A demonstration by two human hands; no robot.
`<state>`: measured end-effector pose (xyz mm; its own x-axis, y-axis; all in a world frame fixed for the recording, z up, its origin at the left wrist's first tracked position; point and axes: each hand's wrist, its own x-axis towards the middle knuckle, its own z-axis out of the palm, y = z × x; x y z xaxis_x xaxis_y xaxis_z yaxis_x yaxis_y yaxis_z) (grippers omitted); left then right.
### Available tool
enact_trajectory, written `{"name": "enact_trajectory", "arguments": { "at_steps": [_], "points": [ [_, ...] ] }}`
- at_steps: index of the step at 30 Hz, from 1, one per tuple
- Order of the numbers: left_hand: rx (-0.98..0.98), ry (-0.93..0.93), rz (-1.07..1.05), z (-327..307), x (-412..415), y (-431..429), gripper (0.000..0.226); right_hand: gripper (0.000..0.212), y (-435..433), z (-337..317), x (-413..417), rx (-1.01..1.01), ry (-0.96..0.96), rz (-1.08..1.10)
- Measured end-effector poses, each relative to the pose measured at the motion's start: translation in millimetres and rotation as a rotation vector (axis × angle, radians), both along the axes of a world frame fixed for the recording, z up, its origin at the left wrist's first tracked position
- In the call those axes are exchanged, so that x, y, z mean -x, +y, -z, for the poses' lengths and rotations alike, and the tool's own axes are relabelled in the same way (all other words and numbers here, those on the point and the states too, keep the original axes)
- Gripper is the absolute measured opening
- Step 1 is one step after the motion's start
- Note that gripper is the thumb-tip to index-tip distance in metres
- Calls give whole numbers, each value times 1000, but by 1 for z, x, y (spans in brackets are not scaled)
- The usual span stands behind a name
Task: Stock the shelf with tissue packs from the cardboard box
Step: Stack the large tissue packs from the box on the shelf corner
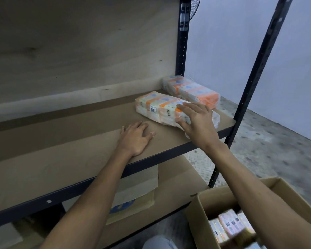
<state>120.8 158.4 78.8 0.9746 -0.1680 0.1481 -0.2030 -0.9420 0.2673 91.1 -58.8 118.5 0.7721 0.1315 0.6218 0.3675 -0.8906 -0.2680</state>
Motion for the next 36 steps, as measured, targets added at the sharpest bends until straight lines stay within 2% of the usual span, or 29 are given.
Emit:
{"name": "enact_trajectory", "arguments": {
  "at_steps": [13,22,28,33,36],
  "points": [
    [-41,-8,84,-5,-21,-14,59,38,-28,-34,-33,-51,-137,46],
    [7,42,69,-2,-44,-40,59,38,-57,-50,-76,-47,-175,138],
    [24,10,62,2,-48,-40,57,43,-67,-41,-112,-40,-124,194],
    [18,-10,61,4,-49,-40,56,56,-67,-35,-133,100,-1,216],
    [20,-9,60,4,-50,-41,57,51,-65,-37,-141,128,13,232]
  ]
}}
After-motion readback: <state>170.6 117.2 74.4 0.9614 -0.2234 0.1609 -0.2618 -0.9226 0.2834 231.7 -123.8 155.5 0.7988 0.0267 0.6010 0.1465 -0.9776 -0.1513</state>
